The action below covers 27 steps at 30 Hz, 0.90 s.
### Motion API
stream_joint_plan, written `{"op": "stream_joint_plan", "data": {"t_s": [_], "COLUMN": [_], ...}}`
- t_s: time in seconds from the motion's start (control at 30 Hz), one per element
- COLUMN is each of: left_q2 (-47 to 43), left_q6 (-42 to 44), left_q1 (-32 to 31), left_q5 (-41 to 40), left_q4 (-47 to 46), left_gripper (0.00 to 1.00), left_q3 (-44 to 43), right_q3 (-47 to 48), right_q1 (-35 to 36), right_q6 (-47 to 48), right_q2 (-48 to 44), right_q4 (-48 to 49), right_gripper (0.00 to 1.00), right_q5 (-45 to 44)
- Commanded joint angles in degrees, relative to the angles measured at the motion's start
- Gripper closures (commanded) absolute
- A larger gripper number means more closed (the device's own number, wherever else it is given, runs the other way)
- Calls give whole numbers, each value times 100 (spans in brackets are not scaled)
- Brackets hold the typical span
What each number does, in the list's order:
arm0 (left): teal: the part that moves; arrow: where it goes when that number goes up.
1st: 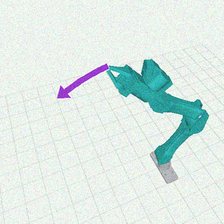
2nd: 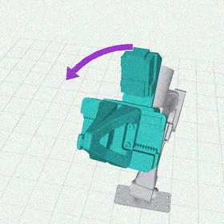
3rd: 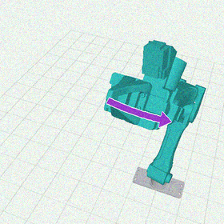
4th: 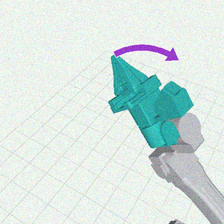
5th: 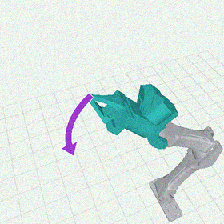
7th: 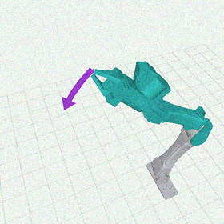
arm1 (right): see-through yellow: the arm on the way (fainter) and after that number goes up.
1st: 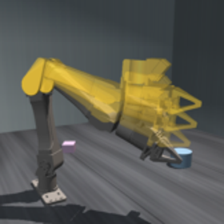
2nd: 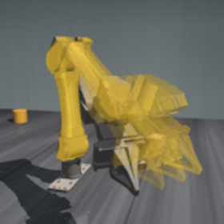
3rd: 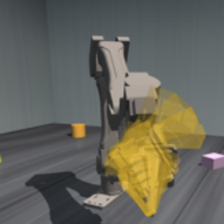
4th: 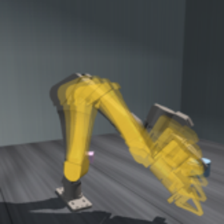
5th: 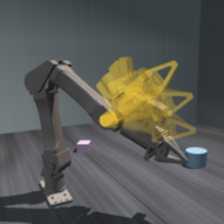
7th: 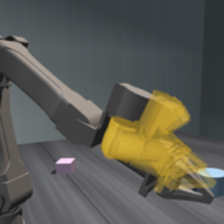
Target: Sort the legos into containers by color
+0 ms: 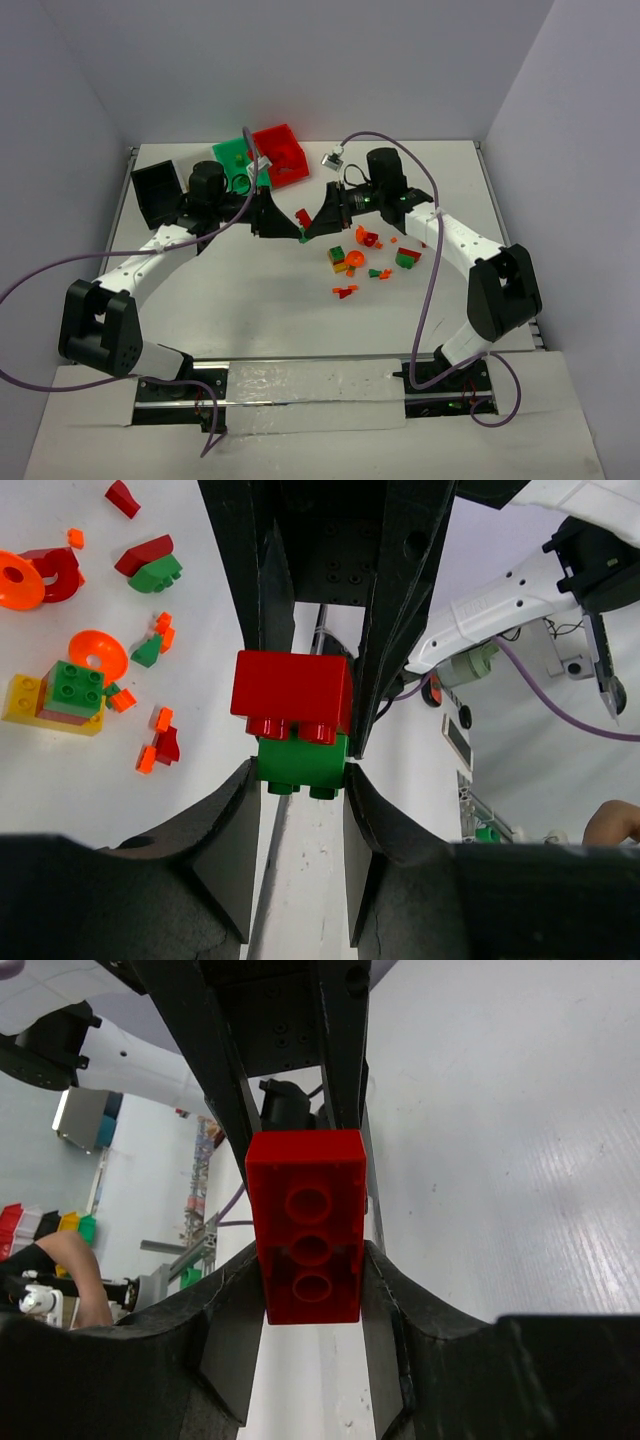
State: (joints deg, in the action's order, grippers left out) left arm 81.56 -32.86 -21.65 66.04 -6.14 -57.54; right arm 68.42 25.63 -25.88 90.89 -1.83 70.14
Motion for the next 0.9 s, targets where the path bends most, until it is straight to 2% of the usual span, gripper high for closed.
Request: {"op": "stream_joint_plan", "data": {"t_s": [0.0,0.13,0.23,0.47,0.6,0.87], "left_q2": [-175,-220,-237,-219,-253,-246], "left_q6": [653,966,1001,957,965,991], "left_q1": [-41,-41,-40,3,12,21], "left_q5": [181,155,146,176,190,199], "left_q4": [418,806,825,764,746,805], "left_gripper": [100,100,100,100,100,100], "left_q3": [-12,25,58,76,110,84], "right_q3": [189,163,154,189,189,207], "right_q1": [-41,-75,-75,-82,-93,-102], "right_q6": [224,189,171,197,222,287], "right_q2": [-151,-142,-141,-142,-134,-115], "right_q4": [-318,-274,-257,-361,-371,-407], "right_gripper": [54,61,62,43,42,59], "right_q5": [-159,-141,-150,-211,-220,-202]}}
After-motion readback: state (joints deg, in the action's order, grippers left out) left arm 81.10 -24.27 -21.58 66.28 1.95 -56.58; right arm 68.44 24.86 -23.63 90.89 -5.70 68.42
